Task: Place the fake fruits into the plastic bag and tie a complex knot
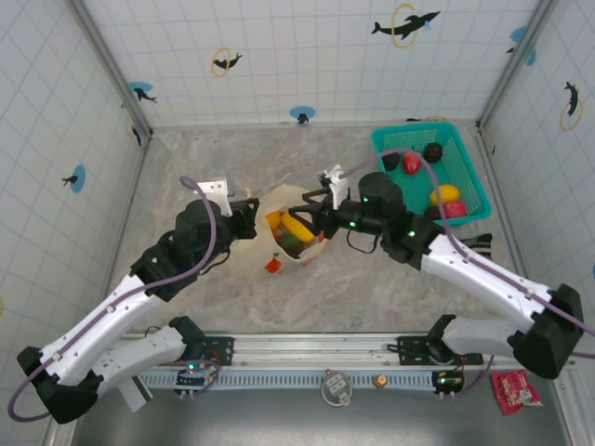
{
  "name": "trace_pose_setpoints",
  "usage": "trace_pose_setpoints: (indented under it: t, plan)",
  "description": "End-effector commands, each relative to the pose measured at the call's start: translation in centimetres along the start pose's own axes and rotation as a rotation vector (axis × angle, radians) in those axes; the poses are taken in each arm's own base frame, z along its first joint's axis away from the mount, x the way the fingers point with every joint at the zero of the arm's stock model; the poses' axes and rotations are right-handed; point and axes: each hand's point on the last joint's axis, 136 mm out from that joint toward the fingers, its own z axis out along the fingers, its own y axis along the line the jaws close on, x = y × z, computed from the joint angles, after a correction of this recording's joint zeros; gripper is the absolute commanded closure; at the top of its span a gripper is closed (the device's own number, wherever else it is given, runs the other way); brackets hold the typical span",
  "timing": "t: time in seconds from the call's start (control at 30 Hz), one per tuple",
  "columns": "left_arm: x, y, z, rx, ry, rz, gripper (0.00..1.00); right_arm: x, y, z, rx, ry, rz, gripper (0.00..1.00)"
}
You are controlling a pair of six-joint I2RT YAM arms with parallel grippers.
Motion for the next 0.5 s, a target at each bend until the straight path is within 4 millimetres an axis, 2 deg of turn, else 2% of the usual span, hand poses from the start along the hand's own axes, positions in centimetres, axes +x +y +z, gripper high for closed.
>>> trace_pose_setpoints:
  t: [0.0,0.07,0.13,0.17,0.23,0.33,0.47]
  plan:
    - [0.5,0.2,0.1,-0.001,0.014,-0.018,1.00,-0.9,-1.6,-2.8,0.047,-0.072,0.006,0.33]
    - [0.6,0.3,0.1,0.000,0.014,-0.020,1.00,-1.2,-3.2,-4.6,0.119,-0.117,-0.026,0.30]
    - [0.4,0.3,0.0,-0.003,0.008,-0.023,1.00,-0.9,-5.4,-6.6,0.243,-0.172,-0.066,0.31]
    - [0.5,0.4,0.0,-0.006,0.009,-0.024,1.00,-0.8,-5.8,-7.7,0.269,-0.217,-0.116,0.31]
    - [0.5,0.5,-0.1,-0.006,0.002,-0.029,1.00,1.0,-5.5,-9.0,0.242,-0.258,-0.259,0.29]
    - [0.5,0.5,0.0,-0.007,0.002,-0.031,1.00,2.7,-4.9,-10.7,0.217,-0.343,-0.379,0.27]
    - [0.4,0.3,0.1,-0.004,0.003,-0.028,1.00,5.0,-5.3,-11.2,0.215,-0.356,-0.425,0.25]
